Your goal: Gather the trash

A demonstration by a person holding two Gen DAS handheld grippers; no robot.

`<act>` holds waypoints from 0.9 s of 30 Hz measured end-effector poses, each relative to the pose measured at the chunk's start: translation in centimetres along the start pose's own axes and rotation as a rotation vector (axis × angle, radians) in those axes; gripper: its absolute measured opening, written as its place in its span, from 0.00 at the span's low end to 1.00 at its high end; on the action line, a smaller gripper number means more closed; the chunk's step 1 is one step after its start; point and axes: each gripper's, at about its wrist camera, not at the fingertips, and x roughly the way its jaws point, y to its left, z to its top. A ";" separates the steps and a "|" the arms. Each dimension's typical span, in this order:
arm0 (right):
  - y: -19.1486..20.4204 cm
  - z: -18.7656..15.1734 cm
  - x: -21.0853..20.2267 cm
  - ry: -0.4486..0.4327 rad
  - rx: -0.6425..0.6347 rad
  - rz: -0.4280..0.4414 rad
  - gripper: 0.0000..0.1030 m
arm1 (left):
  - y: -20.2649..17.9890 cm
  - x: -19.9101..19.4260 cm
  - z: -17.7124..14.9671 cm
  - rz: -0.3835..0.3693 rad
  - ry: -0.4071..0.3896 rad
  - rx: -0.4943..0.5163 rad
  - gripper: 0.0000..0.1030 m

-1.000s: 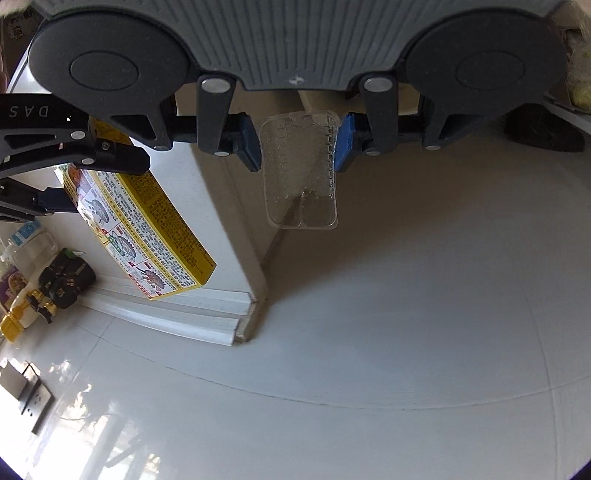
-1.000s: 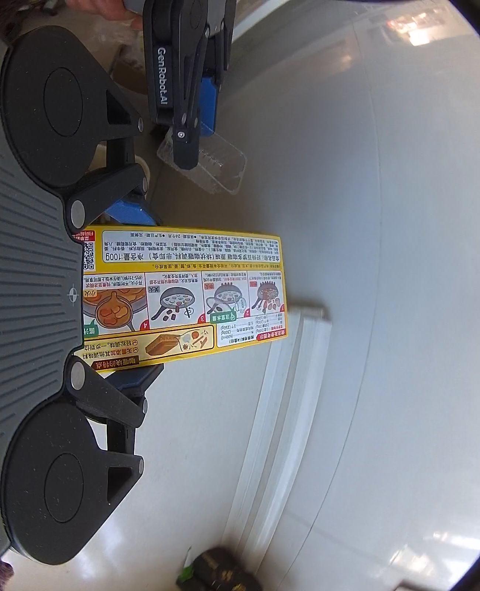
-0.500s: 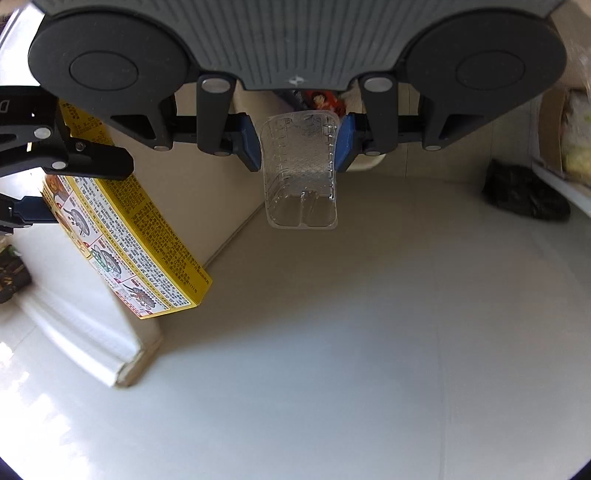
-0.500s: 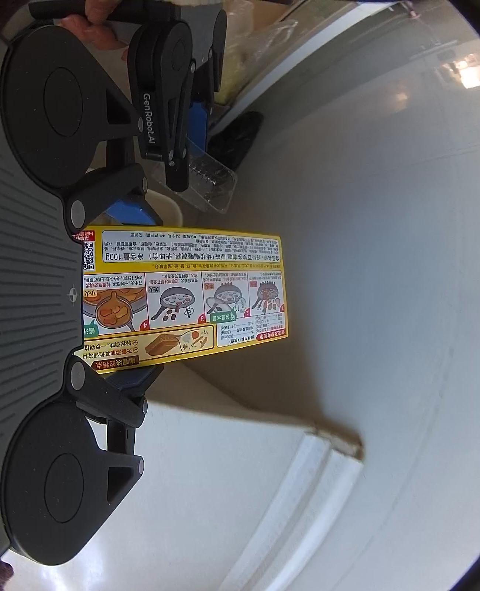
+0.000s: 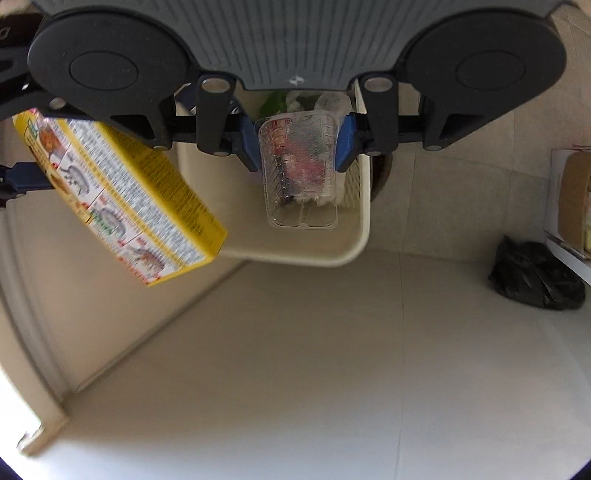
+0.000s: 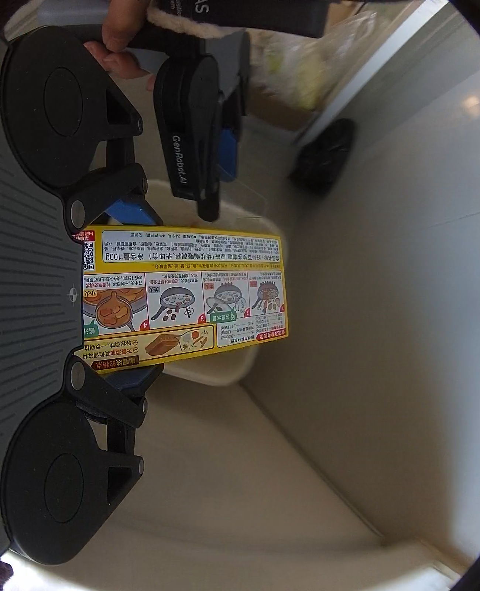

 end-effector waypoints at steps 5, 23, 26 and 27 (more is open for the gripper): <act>-0.9 0.2 4.7 0.124 0.022 -0.015 0.74 | 0.2 3.9 -0.5 -0.005 0.075 0.032 0.40; -1.3 0.0 8.1 0.198 0.022 -0.006 0.88 | -0.3 6.7 -1.5 0.002 0.122 0.096 0.67; -0.9 0.1 7.5 0.191 0.004 -0.015 0.88 | -0.4 6.7 -1.5 0.005 0.120 0.096 0.67; -0.7 0.1 7.1 0.188 -0.002 -0.018 0.88 | -0.4 6.6 -1.5 0.005 0.120 0.094 0.68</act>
